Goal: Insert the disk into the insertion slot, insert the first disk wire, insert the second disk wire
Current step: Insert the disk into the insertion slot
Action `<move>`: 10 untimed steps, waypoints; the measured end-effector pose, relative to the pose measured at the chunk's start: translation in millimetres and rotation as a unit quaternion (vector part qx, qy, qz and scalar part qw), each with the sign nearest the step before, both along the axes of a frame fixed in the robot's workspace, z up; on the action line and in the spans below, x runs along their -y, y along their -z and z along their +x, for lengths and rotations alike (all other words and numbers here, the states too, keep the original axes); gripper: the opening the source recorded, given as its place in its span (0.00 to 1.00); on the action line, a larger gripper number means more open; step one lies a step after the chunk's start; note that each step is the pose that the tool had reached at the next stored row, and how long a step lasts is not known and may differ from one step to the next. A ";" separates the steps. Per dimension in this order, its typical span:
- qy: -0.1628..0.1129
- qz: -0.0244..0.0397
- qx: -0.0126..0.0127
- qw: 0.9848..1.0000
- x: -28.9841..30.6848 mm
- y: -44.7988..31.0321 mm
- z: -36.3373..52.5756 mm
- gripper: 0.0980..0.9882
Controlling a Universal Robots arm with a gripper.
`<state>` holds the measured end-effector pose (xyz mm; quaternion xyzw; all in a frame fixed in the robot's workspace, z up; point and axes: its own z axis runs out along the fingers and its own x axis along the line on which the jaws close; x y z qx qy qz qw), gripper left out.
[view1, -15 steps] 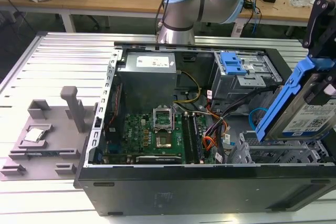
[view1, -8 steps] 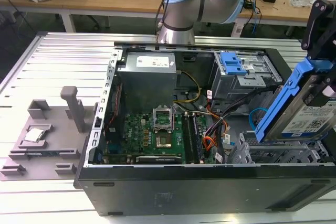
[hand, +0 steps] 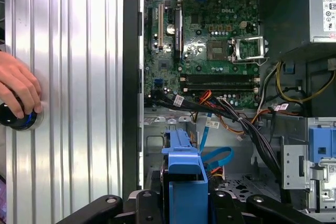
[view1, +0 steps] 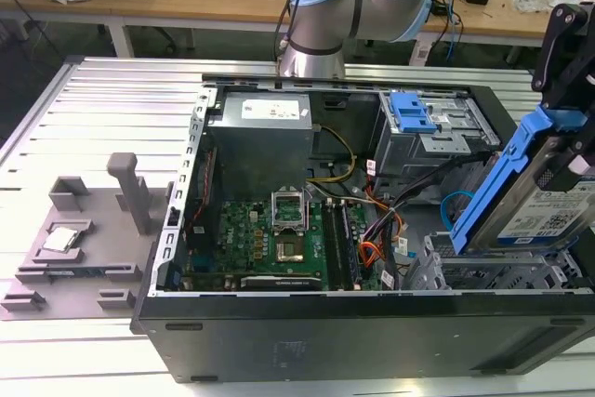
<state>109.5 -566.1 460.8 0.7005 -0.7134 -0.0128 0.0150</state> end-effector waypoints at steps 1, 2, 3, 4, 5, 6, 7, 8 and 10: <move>0.000 0.000 0.000 1.000 0.0 0.5 0.0 0.30; 0.000 0.000 0.000 1.000 0.0 0.8 0.0 0.30; 0.000 0.000 0.000 1.000 0.0 1.4 0.0 0.30; 0.000 0.000 0.000 1.000 0.0 2.2 0.0 0.30; 0.000 0.000 0.000 1.000 0.0 2.9 0.0 0.30; 0.000 0.000 0.000 1.000 0.0 3.3 0.0 0.30; 0.000 0.000 0.000 1.000 0.0 3.6 0.0 0.30; 0.000 0.000 0.000 1.000 0.0 3.9 0.0 0.30; 0.000 0.000 0.000 1.000 0.0 4.6 0.0 0.30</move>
